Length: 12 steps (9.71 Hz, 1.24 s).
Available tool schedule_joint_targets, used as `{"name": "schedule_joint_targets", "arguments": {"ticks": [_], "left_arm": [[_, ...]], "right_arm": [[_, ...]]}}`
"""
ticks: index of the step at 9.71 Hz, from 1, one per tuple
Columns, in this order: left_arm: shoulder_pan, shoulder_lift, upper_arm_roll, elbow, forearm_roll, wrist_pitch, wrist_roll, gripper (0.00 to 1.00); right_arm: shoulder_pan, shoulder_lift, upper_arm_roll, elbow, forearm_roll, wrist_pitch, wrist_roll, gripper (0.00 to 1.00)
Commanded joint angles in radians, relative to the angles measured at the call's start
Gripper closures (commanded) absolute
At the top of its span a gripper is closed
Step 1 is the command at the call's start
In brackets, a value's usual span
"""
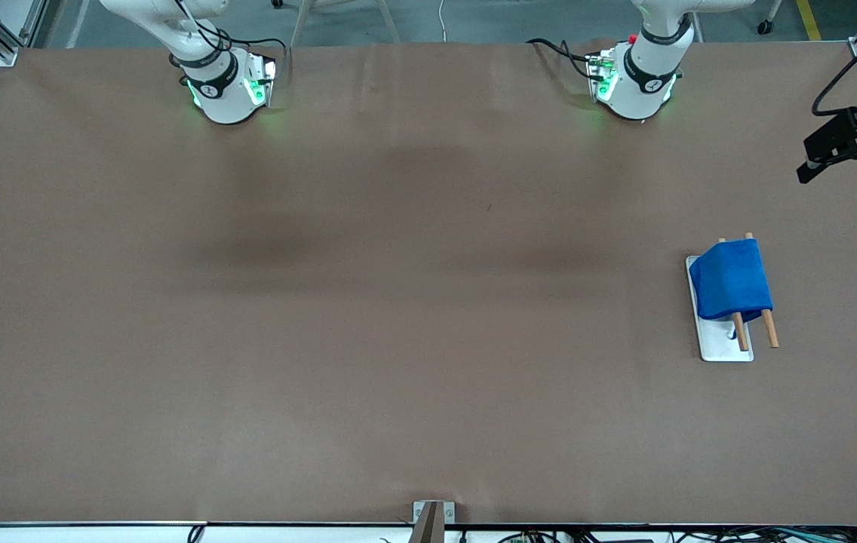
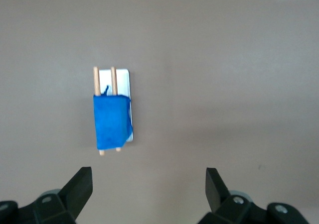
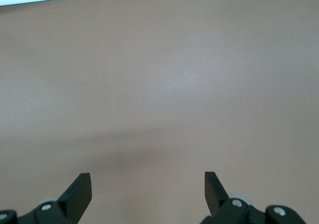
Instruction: Right arm passes towel to left arm to hang
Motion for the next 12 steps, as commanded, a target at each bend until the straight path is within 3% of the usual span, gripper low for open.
{"name": "schedule_joint_targets", "arguments": {"ticks": [1,12], "left_arm": [[0.012,0.015,-0.035,-0.023,0.023,-0.026,-0.033,0.00],[0.012,0.004,-0.049,-0.043,0.044,-0.015,-0.073,0.00]], "right_arm": [[-0.006,0.003,0.007,0.011,-0.016,-0.010,0.020,0.00],[-0.004,0.003,0.010,0.013,-0.016,-0.019,0.051,0.00]]}}
